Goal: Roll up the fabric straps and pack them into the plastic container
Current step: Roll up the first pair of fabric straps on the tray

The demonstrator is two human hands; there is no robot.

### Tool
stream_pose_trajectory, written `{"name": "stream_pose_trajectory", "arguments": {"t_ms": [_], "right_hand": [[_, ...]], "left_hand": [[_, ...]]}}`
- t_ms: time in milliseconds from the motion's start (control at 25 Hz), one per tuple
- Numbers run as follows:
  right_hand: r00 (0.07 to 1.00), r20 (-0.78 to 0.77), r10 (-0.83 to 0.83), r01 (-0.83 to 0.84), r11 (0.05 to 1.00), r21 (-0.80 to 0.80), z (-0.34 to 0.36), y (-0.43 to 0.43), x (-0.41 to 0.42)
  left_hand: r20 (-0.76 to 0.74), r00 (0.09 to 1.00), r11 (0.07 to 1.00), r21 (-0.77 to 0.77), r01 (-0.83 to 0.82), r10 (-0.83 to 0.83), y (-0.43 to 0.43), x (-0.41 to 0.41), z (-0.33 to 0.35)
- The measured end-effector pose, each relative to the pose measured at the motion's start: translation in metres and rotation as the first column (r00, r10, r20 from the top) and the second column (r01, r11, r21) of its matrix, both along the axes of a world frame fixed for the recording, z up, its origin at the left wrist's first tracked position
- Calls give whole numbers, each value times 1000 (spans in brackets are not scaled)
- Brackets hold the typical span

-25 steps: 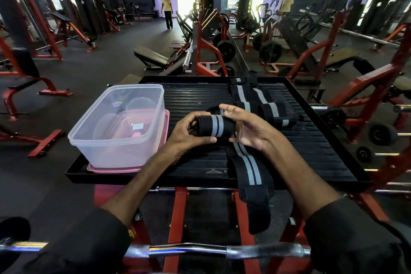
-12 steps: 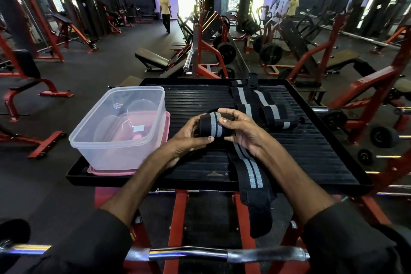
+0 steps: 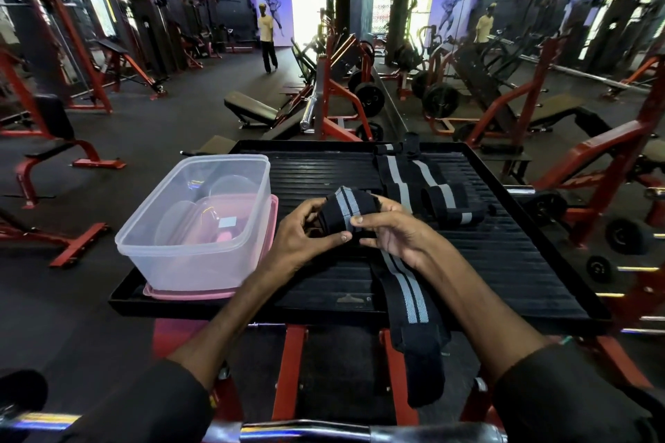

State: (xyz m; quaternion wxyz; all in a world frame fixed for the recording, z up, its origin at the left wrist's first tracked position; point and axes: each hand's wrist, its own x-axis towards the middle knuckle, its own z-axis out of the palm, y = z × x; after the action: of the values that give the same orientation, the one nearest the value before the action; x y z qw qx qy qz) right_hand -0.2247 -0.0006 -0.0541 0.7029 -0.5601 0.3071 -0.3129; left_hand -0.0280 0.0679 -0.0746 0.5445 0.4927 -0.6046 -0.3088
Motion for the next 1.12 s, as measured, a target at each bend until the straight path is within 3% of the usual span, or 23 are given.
{"name": "stream_pose_trajectory", "arguments": {"t_ms": [120, 240, 360, 480, 560, 760, 840, 1000, 1120], "right_hand": [[995, 13, -104, 104, 994, -38, 8, 8, 8], [975, -65, -215, 197, 957, -211, 17, 5, 25], [952, -143, -271, 197, 898, -392, 24, -14, 48], [878, -371, -303, 41, 819, -573, 23, -31, 73], [803, -516, -296, -89, 797, -597, 14, -35, 86], [822, -549, -149, -192, 836, -514, 4, -42, 78], [860, -488, -148, -125, 866, -484, 14, -49, 59], [839, -391, -379, 113, 824, -555, 24, -71, 12], [799, -384, -463, 202, 808, -554, 15, -84, -12]], "left_hand": [[6, 1000, 999, 54, -9, 9, 4, 0, 1], [-218, 974, 987, 157, -28, 63, 1, 8, 0], [-424, 874, 967, 185, -173, 237, -1, 14, -1], [-401, 860, 946, 197, -257, 317, -6, 18, -5], [-386, 855, 938, 168, -304, 346, -8, 18, -7], [-316, 884, 938, 128, -321, 346, -11, 20, -11], [-233, 905, 933, 39, -358, 357, -11, 18, -11], [-117, 901, 878, -201, -434, 418, -15, 1, 3], [-93, 957, 930, -225, -291, 276, -20, -33, 19]]}}
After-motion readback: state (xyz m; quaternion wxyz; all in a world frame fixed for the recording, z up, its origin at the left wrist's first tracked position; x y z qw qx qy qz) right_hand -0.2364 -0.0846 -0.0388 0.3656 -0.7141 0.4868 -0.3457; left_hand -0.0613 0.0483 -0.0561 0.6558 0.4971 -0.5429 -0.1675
